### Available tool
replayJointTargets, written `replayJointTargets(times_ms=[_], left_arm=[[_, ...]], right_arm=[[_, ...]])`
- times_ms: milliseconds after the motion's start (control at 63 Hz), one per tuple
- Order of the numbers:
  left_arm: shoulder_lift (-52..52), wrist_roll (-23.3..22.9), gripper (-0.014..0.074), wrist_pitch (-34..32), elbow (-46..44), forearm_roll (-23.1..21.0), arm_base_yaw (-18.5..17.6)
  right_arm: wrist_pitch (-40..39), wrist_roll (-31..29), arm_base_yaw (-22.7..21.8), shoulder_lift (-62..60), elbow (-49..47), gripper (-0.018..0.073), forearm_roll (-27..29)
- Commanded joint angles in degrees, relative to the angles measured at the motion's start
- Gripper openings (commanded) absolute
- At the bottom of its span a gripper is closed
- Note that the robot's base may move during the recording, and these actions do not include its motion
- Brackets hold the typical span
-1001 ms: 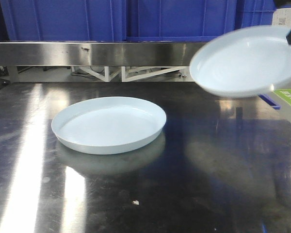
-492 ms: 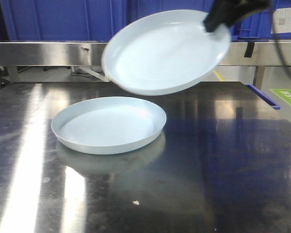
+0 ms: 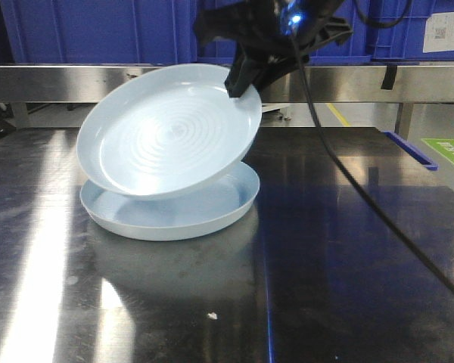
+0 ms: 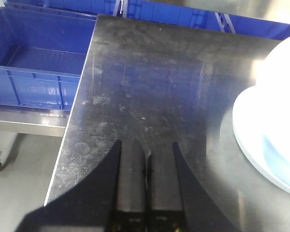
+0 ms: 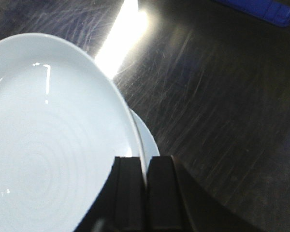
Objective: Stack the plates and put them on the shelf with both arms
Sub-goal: 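Lift the plate with the right gripper and lay it onto the other plate, then grasp the rim of the stacked plates with the right gripper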
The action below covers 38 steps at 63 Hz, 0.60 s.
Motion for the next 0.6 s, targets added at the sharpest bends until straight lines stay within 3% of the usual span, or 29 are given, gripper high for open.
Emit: replayJointTargets(times_ms=[0,286,524,588], left_arm=[[0.07,-0.24,0.0088,-4.31,-1.68,-0.27,-0.51],[0.07,-0.24,0.0088,-4.31,-1.68,-0.27,-0.51],[0.07,-0.24,0.0088,-4.31,-1.68,-0.27,-0.51],[0.07,-0.24,0.0088,-4.31,-1.68,-0.27,-0.51]], right_arm=[[-3.96,-0.41,0.13,-1.75,-2.28,0.0057,0.54],[-3.02,-0.41,0.13,-0.49,-2.28,0.0083,0.54],[-2.43,-0.41,0.13,-0.49,-2.28,0.0417,0.54],[-2.1,-0.41,0.13,-0.49,-2.28,0.0454,0.54]])
